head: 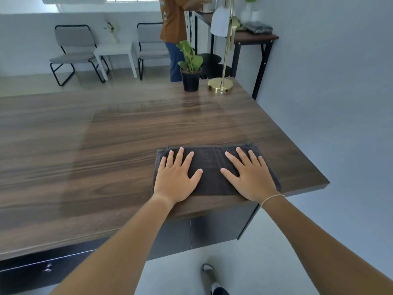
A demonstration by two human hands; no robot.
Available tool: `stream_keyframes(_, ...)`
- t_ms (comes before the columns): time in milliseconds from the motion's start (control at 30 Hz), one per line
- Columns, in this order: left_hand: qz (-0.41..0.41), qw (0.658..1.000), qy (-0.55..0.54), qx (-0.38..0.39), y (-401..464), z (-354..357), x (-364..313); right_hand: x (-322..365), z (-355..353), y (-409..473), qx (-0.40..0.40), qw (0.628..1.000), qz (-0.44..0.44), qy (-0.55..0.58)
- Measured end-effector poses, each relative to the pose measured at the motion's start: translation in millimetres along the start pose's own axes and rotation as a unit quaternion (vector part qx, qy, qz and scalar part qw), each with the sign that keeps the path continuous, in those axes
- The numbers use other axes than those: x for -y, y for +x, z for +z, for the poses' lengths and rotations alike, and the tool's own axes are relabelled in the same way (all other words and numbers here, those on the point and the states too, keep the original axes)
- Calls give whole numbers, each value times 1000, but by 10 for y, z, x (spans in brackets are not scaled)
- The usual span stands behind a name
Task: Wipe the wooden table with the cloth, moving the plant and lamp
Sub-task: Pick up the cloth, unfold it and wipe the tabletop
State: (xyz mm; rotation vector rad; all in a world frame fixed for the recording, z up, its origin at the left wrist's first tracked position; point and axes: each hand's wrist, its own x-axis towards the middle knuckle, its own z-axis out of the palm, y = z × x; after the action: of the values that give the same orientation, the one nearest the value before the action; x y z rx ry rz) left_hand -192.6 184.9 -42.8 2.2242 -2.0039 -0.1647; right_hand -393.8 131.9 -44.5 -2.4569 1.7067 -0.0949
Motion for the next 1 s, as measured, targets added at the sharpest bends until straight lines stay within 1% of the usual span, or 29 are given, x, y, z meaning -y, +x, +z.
stream_keyframes(133, -3, 1000, 3, 7, 87, 19, 2, -46, 21, 82, -9, 1000, -13, -4)
stream_keyframes(267, -9, 1000, -4, 11, 381, 24, -85, -198, -35, 467, -2, 1000, -14, 0)
stream_keyframes(467, -21, 1000, -7, 16, 1296, 60, -151, -472, -96, 1392, 5, 1000, -8, -7)
stream_keyframes(600, -35, 999, -1, 18, 1946, 92, -147, -640, -125, 2073, 11, 1000, -21, -8)
stream_keyframes(733, -53, 998, 6, 19, 2422, 105, -140, -745, -149, 2568, 11, 999, -36, -6)
stream_keyframes(833, -59, 998, 9, 15, 2644, 118, -116, -782, -154, 2803, 15, 999, -45, -6)
stream_keyframes(1000, -61, 998, 8, 13, 2748, 93, -120, -788, -197, 2972, 22, 999, -48, -7)
